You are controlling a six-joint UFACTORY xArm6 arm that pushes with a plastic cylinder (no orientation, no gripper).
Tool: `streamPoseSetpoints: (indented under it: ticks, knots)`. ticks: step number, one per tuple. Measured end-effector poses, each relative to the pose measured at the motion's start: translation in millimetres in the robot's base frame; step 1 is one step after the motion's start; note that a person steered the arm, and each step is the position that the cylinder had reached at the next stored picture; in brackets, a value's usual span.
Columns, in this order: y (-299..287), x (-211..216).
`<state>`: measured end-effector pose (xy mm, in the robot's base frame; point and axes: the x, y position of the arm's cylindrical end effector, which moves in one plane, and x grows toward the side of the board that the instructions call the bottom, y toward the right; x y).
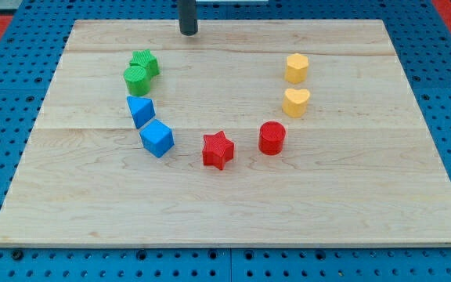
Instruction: Move the arm towards the center
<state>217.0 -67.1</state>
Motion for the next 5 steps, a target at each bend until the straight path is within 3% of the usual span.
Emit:
streamPoseSetpoints:
  ticks: [3, 5]
  knots:
    - [0.0, 19.7]
    - [26.8, 117.5]
